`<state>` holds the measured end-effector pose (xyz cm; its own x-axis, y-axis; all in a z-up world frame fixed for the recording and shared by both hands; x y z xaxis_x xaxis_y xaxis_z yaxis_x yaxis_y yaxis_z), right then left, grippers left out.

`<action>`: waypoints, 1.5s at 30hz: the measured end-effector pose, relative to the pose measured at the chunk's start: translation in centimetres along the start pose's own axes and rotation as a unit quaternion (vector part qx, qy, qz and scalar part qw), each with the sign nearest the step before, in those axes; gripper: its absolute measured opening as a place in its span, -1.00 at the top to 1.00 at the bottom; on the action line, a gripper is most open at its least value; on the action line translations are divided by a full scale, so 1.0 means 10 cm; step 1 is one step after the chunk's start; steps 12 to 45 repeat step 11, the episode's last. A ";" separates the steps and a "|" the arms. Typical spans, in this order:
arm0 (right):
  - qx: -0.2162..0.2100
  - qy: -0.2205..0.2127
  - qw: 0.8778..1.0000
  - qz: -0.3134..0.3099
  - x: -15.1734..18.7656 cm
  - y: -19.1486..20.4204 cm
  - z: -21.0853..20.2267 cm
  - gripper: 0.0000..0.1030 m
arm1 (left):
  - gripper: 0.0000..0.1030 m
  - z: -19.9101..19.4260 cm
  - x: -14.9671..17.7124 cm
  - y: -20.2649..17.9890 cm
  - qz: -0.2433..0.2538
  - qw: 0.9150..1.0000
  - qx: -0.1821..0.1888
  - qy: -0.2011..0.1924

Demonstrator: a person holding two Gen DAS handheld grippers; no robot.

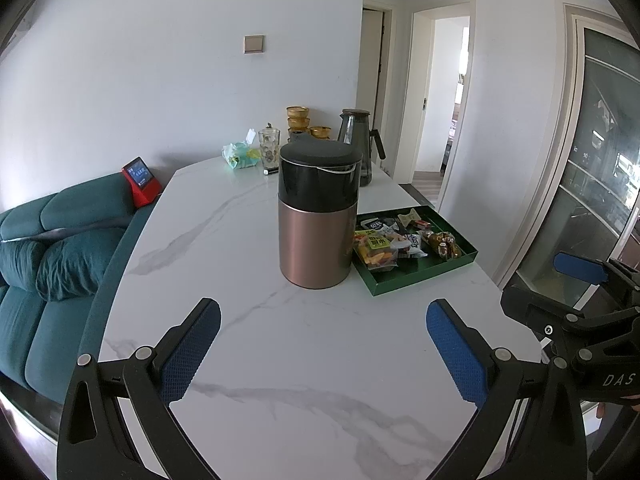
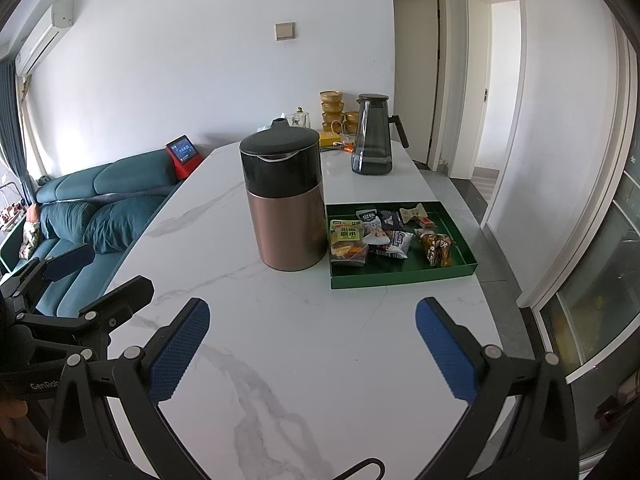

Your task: Organize snacks

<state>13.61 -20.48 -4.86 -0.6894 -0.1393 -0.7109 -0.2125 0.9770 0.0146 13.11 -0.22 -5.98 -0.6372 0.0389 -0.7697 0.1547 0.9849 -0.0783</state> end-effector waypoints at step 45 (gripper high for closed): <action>-0.001 0.000 1.000 0.002 0.00 0.01 0.00 -1.00 | -0.96 0.05 0.03 0.01 -0.004 1.000 -0.001 0.001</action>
Point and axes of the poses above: each gripper's, at about its wrist camera, not at the fingertips, and z roughly the way its jaws point, y to its left, x to its underside, the point moved 3 cm from there along z, roughly the way its jaws point, and after that the axes turned 3 degrees about y, right-handed, at the moved point
